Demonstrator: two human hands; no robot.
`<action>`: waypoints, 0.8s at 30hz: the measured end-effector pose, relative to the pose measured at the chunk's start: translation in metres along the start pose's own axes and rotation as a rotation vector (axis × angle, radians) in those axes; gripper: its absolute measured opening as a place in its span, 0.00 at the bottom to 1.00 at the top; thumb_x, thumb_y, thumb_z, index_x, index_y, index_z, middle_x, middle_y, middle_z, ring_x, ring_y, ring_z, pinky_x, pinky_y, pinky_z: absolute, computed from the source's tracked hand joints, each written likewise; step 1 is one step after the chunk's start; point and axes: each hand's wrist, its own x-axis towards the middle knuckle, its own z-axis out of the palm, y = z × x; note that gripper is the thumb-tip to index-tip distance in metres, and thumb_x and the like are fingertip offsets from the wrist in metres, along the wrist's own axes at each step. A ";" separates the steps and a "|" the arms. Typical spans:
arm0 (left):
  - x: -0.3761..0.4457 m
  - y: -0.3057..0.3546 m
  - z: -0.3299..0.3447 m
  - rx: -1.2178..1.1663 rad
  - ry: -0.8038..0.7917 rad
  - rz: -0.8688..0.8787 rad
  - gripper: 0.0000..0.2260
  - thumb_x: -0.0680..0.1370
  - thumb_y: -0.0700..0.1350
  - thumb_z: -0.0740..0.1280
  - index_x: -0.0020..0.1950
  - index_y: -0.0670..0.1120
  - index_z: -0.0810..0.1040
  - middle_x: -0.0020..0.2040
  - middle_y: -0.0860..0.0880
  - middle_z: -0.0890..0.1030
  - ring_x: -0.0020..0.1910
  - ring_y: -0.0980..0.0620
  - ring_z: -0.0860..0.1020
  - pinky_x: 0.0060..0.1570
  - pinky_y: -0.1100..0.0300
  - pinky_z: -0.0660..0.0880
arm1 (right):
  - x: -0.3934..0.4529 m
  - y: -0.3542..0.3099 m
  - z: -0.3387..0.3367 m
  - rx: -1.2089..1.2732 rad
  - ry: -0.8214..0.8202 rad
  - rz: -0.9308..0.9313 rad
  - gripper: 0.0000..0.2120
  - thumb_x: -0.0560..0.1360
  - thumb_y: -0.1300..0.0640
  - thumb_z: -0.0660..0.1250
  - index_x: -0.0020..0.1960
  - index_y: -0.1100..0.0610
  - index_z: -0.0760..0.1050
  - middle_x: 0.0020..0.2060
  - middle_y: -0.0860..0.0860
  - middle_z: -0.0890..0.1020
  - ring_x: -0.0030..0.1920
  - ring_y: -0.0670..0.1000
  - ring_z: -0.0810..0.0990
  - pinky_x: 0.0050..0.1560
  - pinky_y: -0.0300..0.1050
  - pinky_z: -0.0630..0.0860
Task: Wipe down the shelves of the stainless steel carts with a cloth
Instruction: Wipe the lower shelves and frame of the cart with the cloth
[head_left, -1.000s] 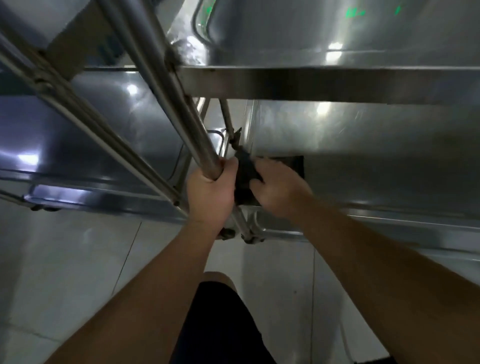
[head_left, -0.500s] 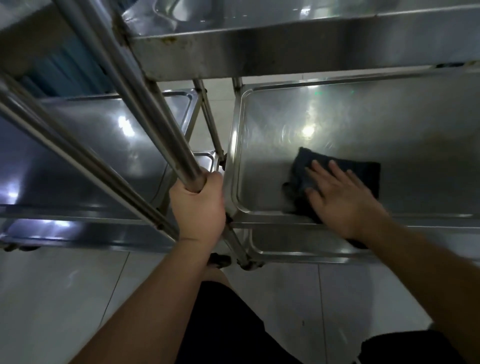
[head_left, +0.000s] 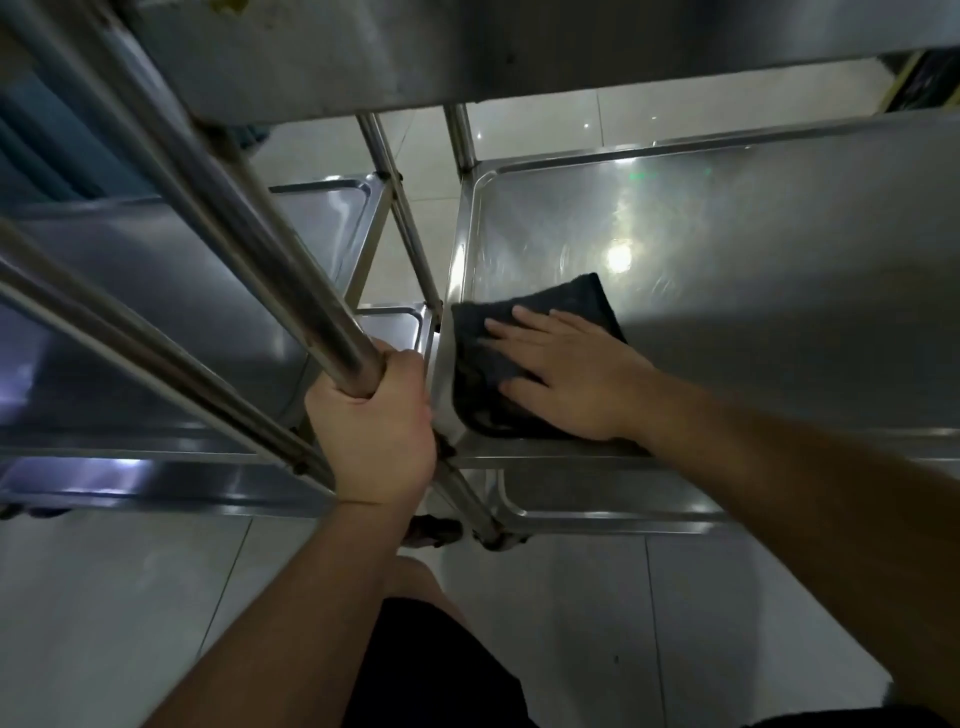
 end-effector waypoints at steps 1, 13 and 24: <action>-0.001 0.000 0.000 -0.003 -0.003 0.003 0.13 0.71 0.36 0.67 0.32 0.40 0.63 0.25 0.44 0.66 0.24 0.47 0.67 0.29 0.57 0.66 | -0.016 0.004 0.000 0.023 -0.013 -0.051 0.33 0.80 0.32 0.46 0.83 0.40 0.54 0.82 0.36 0.54 0.82 0.41 0.47 0.80 0.45 0.44; -0.003 0.006 0.005 -0.032 0.013 0.007 0.12 0.72 0.34 0.64 0.35 0.31 0.62 0.28 0.34 0.60 0.25 0.47 0.65 0.27 0.58 0.67 | 0.039 0.132 -0.048 -0.006 0.182 0.646 0.43 0.74 0.31 0.45 0.85 0.47 0.49 0.84 0.52 0.51 0.83 0.64 0.46 0.81 0.61 0.44; 0.000 0.001 0.003 0.015 0.037 0.015 0.13 0.70 0.37 0.66 0.34 0.31 0.64 0.29 0.31 0.62 0.26 0.45 0.66 0.28 0.57 0.67 | 0.108 0.004 -0.009 0.001 0.164 0.212 0.38 0.80 0.36 0.44 0.84 0.54 0.52 0.84 0.52 0.56 0.83 0.56 0.52 0.81 0.59 0.48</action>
